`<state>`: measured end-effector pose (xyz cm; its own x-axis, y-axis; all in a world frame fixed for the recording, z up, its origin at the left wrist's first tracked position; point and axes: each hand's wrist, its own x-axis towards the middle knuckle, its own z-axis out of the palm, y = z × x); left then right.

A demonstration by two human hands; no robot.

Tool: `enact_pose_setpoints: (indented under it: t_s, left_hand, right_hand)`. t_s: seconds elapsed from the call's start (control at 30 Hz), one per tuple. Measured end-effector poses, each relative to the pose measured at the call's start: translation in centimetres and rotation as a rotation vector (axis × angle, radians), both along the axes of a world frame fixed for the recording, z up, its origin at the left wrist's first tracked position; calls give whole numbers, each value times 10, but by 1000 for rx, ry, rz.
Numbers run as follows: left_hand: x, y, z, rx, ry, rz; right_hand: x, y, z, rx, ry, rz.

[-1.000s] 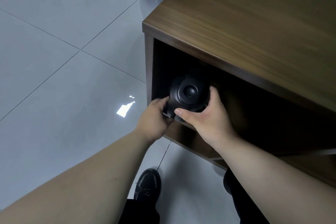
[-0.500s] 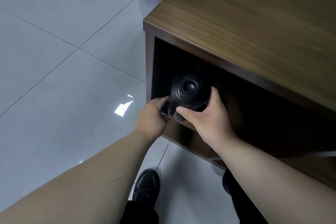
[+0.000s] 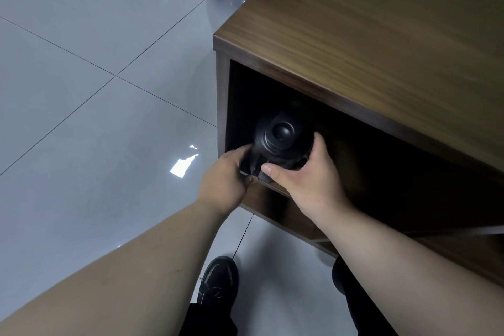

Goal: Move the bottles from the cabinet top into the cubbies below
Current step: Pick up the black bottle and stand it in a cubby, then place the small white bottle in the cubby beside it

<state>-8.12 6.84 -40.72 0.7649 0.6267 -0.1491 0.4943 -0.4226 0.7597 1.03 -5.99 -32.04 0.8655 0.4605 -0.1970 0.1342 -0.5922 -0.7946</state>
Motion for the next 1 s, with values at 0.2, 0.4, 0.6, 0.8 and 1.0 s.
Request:
enact_pose_setpoints:
  t_s: [0.2, 0.4, 0.6, 0.8, 1.0]
  left_hand:
    - [-21, 6, 21, -15, 113, -93]
    - [-51, -2, 68, -167, 183, -17]
    - [-73, -73, 137, -187, 86, -68]
    - [-85, -144, 192, -176, -48, -141]
    - [-53, -147, 233, 10, -131, -328]
  right_hand:
    - [3, -21, 5, -210, 142, 93]
    - [-15, -66, 53, -374, 257, 312]
    - [-42, -124, 119, -174, 2, 322]
    - [-62, -186, 185, 294, -429, -49]
    - [-22, -196, 225, 73, -786, -380]
